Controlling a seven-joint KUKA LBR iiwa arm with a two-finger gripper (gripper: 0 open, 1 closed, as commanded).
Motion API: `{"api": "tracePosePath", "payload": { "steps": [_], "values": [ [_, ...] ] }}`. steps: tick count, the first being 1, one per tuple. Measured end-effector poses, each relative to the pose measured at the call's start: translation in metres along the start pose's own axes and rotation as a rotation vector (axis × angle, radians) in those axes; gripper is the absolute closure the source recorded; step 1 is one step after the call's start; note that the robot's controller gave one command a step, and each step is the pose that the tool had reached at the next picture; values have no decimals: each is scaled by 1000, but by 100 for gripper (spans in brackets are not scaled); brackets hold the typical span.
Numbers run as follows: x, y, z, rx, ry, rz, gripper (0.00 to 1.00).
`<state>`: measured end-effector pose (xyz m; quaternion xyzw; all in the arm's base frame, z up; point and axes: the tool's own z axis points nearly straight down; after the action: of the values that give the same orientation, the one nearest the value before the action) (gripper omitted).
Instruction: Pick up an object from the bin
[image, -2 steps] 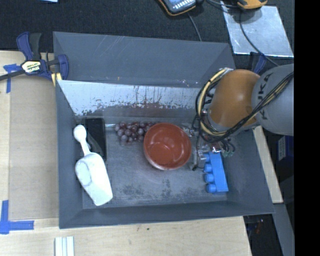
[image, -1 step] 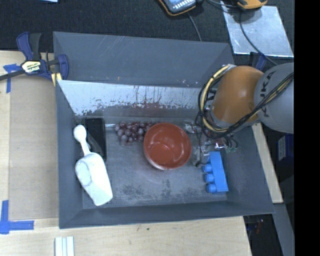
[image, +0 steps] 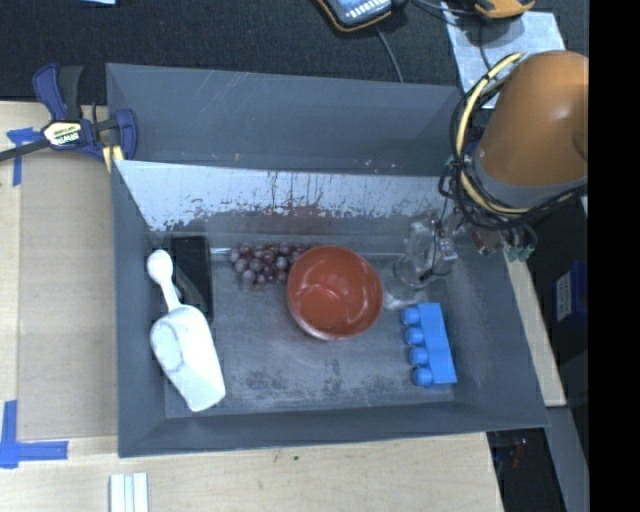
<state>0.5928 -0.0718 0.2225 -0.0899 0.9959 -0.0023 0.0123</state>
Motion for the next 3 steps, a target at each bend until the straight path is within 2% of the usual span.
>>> {"api": "tracePosePath", "payload": {
  "steps": [1,2,3],
  "values": [
    [0,0,0,0,0,1,100],
    [-12,39,59,-1,0,-132,100],
    [-13,42,65,4,-8,-25,0]
  ]
}}
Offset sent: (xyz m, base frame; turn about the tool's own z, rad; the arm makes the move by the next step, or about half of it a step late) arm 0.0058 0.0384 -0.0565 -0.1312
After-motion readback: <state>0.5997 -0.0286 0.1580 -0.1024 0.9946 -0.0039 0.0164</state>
